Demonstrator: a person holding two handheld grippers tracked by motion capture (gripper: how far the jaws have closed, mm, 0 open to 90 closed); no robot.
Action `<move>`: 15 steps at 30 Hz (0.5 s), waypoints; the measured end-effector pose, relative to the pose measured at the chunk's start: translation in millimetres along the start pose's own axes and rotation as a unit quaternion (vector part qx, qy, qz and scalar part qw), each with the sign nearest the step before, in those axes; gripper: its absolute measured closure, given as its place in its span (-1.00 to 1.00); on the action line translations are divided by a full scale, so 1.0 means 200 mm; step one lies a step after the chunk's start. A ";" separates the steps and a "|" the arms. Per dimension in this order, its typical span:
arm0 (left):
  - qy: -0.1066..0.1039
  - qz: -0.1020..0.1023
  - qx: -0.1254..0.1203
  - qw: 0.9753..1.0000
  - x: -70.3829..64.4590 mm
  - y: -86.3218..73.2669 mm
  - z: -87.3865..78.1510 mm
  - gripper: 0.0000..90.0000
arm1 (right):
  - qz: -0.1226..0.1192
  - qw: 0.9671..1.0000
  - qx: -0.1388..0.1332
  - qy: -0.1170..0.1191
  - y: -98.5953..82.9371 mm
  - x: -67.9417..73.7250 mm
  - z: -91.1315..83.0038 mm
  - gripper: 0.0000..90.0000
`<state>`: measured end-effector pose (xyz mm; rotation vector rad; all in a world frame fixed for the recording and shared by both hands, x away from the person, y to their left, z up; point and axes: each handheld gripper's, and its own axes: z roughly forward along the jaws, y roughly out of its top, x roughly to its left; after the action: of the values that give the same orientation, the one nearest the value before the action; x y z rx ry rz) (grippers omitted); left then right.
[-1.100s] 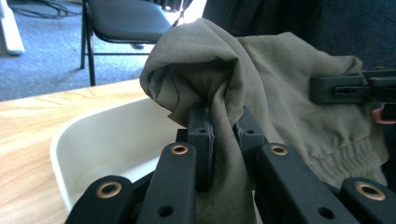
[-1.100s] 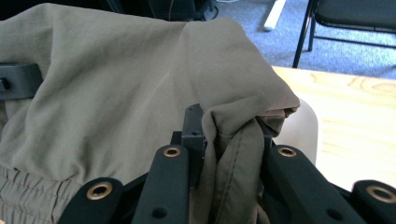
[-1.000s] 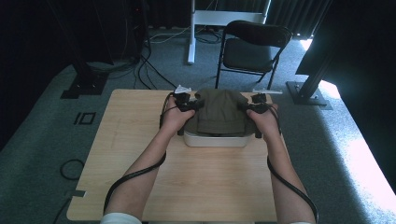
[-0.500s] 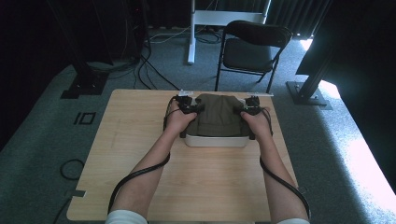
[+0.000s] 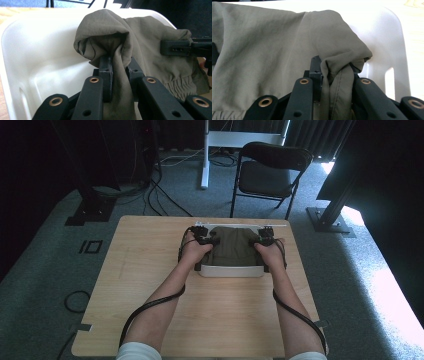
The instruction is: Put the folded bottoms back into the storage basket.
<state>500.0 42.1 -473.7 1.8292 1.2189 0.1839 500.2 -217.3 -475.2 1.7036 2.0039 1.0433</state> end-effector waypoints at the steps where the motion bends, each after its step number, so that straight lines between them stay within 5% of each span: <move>1: 0.004 0.003 0.005 1.000 0.00 0.00 0.00 0.79 | 0.000 1.000 0.002 -0.001 0.00 0.00 0.00 0.70; 9: 0.030 0.004 0.035 0.999 0.02 0.00 0.03 0.69 | -0.005 1.000 0.020 -0.017 0.01 0.01 0.02 0.65; 15: 0.031 0.012 0.054 0.998 0.01 0.01 0.05 0.24 | -0.001 1.000 0.023 -0.012 0.01 0.01 0.03 0.34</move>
<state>507.5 37.9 -478.0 1.9455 1.2725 0.1925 504.5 -214.5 -477.2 1.7285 2.0289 0.9783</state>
